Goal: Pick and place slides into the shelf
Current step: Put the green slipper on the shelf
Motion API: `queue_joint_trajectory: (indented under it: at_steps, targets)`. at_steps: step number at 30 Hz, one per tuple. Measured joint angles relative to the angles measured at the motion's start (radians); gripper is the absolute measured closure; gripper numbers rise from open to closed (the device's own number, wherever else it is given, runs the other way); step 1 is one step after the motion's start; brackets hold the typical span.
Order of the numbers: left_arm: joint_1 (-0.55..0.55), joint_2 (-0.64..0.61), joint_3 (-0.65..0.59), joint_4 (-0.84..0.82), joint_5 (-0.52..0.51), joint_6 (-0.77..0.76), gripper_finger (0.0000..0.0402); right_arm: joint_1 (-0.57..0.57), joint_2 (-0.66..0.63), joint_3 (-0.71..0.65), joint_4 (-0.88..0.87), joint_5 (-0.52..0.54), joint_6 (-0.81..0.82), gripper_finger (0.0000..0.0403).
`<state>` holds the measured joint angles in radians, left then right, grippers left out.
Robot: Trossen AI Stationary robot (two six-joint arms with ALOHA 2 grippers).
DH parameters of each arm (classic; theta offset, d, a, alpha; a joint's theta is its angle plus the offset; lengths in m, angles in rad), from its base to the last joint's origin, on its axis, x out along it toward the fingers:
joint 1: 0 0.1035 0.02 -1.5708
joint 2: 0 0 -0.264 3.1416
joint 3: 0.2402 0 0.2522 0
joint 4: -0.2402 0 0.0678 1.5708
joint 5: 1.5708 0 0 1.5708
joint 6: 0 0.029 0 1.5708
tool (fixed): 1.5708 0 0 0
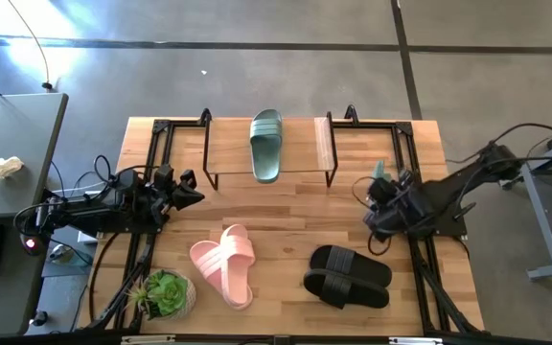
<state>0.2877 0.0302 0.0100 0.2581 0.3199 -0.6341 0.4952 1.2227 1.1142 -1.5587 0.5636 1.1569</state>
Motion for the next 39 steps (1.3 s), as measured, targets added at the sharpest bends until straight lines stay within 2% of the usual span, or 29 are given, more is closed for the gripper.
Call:
queue_joint_trajectory:
  at_steps: [3,6,10,14,18,24,31,39]
  targets:
    - [0.0,0.0,0.0,0.0,0.0,0.006,0.0399,0.039,0.016,-0.071,-0.005,-0.012,0.108,0.027]
    - [0.0,0.0,0.0,0.0,0.0,0.009,0.0399,0.068,0.02,-0.199,-0.01,-0.085,0.217,0.027]
    - [0.0,0.0,0.0,0.0,0.0,0.009,0.0399,0.117,0.024,-0.335,0.073,-0.079,0.309,0.027]
    - [0.0,0.0,0.0,-0.001,0.0,0.005,0.0399,0.145,0.043,-0.316,0.053,-0.01,0.361,0.0277]
    - [0.0,0.0,0.0,-0.006,-0.006,0.002,0.0399,0.144,0.062,-0.311,-0.014,-0.079,0.472,0.0285]
    - [0.0,0.0,0.0,-0.008,-0.018,0.021,0.0399,0.131,0.103,-0.312,-0.007,-0.099,0.587,0.029]
    - [0.0,0.0,0.0,-0.008,-0.018,0.024,0.0399,0.031,0.119,-0.312,-0.011,-0.132,0.679,0.029]
    - [0.0,0.0,0.0,-0.008,-0.018,0.025,0.0399,-0.103,0.119,-0.312,-0.007,-0.144,0.629,0.029]
